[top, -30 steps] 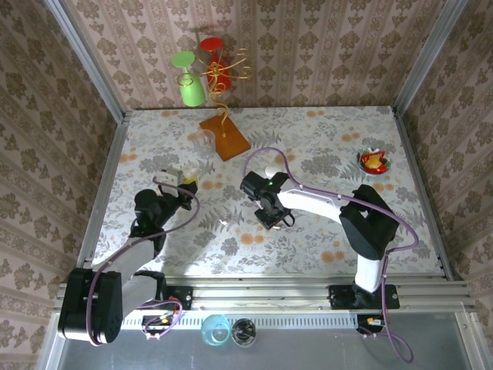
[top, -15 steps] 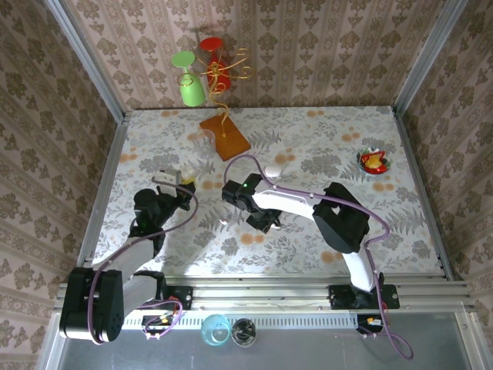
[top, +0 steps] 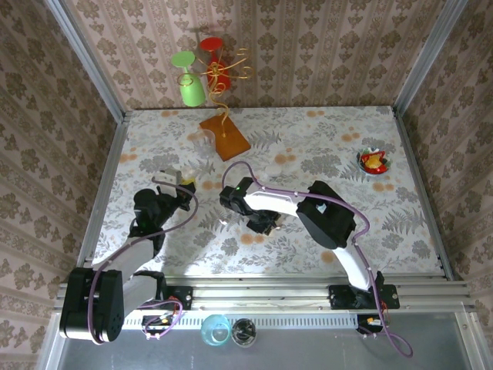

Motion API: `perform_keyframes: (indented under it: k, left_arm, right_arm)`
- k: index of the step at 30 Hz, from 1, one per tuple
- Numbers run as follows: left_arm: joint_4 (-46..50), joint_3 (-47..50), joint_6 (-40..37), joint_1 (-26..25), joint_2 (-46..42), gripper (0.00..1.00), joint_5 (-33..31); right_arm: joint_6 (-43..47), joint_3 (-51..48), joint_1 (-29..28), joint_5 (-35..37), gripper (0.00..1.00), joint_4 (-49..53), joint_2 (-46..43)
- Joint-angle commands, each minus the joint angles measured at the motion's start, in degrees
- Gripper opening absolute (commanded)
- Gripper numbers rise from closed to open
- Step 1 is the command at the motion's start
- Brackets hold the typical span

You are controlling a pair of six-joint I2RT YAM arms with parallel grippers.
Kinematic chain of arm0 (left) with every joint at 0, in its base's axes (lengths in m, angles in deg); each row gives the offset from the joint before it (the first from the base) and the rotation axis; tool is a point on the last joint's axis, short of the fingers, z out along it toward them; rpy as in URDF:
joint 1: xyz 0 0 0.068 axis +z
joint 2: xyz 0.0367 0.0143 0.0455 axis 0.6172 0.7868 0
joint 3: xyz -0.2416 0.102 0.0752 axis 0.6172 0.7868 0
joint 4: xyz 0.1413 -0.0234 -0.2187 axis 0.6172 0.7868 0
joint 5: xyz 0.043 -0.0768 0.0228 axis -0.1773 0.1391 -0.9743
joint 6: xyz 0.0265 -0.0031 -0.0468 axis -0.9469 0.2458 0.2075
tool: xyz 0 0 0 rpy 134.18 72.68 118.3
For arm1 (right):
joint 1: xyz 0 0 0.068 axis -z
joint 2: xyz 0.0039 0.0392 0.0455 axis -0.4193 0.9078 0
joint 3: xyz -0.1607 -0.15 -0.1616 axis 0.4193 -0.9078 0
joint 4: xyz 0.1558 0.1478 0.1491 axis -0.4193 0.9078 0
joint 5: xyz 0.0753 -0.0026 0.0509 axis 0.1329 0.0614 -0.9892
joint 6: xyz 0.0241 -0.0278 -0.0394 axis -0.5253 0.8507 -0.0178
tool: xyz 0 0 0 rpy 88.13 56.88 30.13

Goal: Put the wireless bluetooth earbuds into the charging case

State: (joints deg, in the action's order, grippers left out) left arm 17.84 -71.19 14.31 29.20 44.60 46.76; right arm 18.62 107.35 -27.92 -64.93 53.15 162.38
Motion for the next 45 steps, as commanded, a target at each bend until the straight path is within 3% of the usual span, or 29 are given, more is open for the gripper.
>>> perform_keyframes:
  k: [1, 11, 19, 29, 39, 45]
  left_arm:
    - [-1.01, -0.57, 0.03, 0.38, -0.24, 0.0, 1.2]
    - [-1.15, -0.48, -0.19, 0.38, -0.1, 0.0, 2.18]
    - [-3.56, -0.22, -1.18, 0.33, 0.63, 0.0, 3.94]
    - [-12.34, -1.15, -4.31, -4.95, 6.27, 0.0, 12.53]
    - [-12.6, -5.66, -9.46, -16.09, 10.49, 0.0, 8.82]
    - [-16.43, -7.73, -9.63, -20.48, 15.58, 0.0, 7.28]
  right_arm:
    - [0.78, 0.48, 0.12, 0.9, 0.31, 1.83, 1.64]
    - [-0.28, -0.82, 0.94, 1.18, 0.23, -0.09, 1.24]
    - [-1.57, -5.0, 3.54, -4.53, 0.23, -8.1, -8.55]
    - [-4.58, -20.41, 12.35, -22.53, 0.23, -33.34, -31.47]
    - [-15.84, -33.38, 19.76, -39.7, 0.23, -60.97, -46.74]
    - [-21.56, -37.01, 21.42, -44.83, 0.23, -71.52, -49.19]
